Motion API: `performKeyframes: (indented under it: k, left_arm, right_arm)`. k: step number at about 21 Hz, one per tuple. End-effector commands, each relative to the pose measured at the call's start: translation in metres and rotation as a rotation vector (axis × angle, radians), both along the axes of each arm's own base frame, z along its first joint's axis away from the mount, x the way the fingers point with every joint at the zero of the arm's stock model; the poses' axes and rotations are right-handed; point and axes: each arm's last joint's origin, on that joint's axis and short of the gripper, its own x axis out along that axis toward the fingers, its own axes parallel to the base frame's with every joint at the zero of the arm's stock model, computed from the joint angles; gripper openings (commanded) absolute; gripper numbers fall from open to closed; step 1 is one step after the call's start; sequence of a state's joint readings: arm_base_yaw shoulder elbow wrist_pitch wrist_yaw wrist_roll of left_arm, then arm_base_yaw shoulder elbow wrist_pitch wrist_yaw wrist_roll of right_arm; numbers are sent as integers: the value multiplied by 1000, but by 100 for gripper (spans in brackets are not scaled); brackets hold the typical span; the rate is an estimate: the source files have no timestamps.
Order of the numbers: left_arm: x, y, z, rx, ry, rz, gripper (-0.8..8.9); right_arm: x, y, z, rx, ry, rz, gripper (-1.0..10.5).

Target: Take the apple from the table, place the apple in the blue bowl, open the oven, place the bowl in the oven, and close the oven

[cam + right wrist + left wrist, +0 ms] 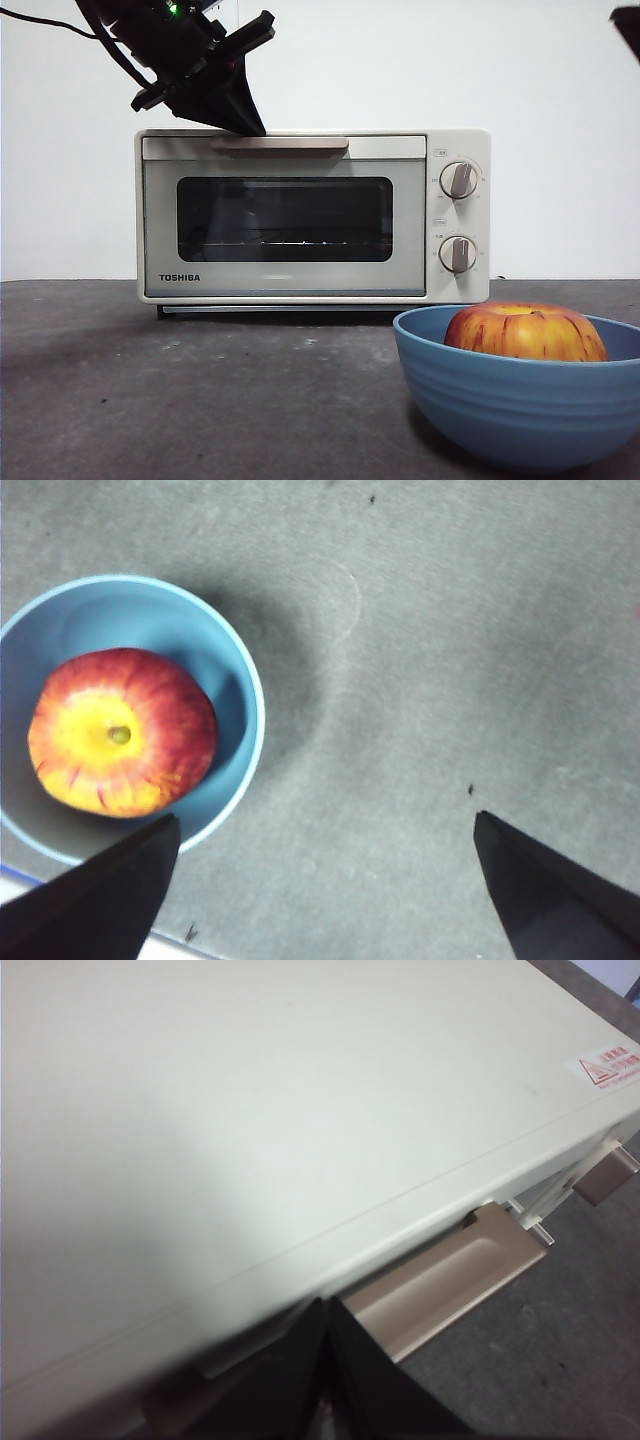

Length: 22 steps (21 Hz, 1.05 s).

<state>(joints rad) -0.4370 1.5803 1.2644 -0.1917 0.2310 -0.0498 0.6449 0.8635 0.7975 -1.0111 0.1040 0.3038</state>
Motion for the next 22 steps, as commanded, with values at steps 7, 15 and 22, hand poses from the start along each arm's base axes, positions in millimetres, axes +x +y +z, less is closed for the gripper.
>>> performKeyframes:
  k: [7,15,22]
  left_arm:
    - [-6,-20,-28,102,170,-64,7]
    - [-31,-36,-40,185,335,-150,7]
    - [-55,-47,-49,283,473,-240,7]
  right_arm:
    - [-7,-5,7,46,-35,-20,466]
    - [-10,-7,7,43,-24,-25,466]
    - [-11,-6,7,71,11,-24,466]
